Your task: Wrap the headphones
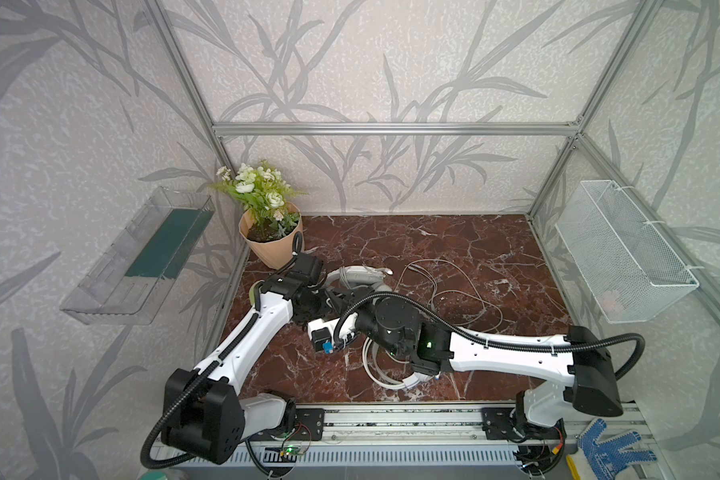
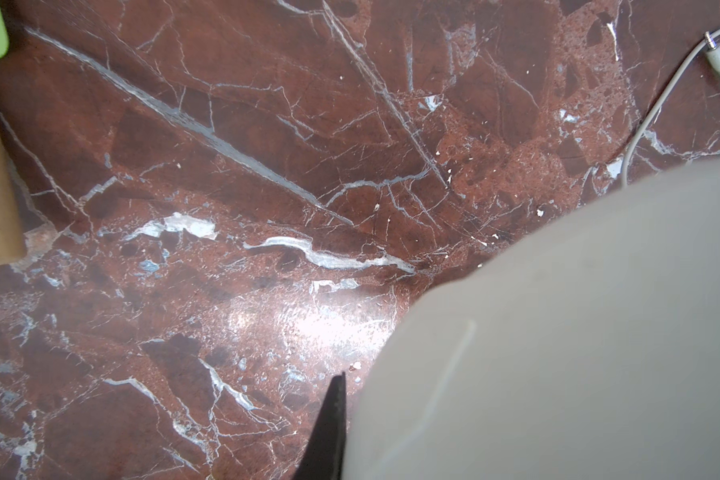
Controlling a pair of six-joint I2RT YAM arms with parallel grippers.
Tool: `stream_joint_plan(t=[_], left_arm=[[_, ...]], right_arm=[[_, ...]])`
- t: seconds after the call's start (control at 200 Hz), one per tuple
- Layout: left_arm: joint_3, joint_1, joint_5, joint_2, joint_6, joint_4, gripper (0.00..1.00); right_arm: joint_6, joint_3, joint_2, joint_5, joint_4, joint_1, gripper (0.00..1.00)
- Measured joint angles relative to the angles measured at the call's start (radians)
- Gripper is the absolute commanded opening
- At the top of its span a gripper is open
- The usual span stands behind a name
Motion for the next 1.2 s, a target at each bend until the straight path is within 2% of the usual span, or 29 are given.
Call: stream_joint_plan(t=[0.44, 0.8, 0.92, 1.02, 1.124, 1.199], left_arm=[[0.001, -0.005, 0.009, 0.000, 0.000, -0.002, 0.00], [0.001, -0.010, 0.019, 0.000, 0.000, -0.005, 0.00], [0.001, -0.016, 0.019, 0.000, 0.000, -0.006, 0.00], [0.001, -0.020, 0.018, 0.000, 0.000, -0.005, 0.00], [0.001, -0.020, 0.015, 0.000, 0.000, -0.005, 0.00], [0.001, -0.021, 0.014, 0.000, 0.000, -0.005, 0.00]], right_arm=[[-0.013, 0.000, -0.036, -0.114, -0.058, 0.020, 0.00], [-0.040, 0.000, -0.072, -0.136, -0.091, 0.028, 0.00], [-0.058, 0.000, -0.071, -0.132, -0.082, 0.013, 0.09], [-0.057, 0.000, -0.066, -0.132, -0.060, -0.013, 0.09], [-0.034, 0.000, -0.063, -0.140, -0.053, -0.047, 0.03], [0.002, 0.000, -0.063, -0.156, -0.053, -0.072, 0.04]])
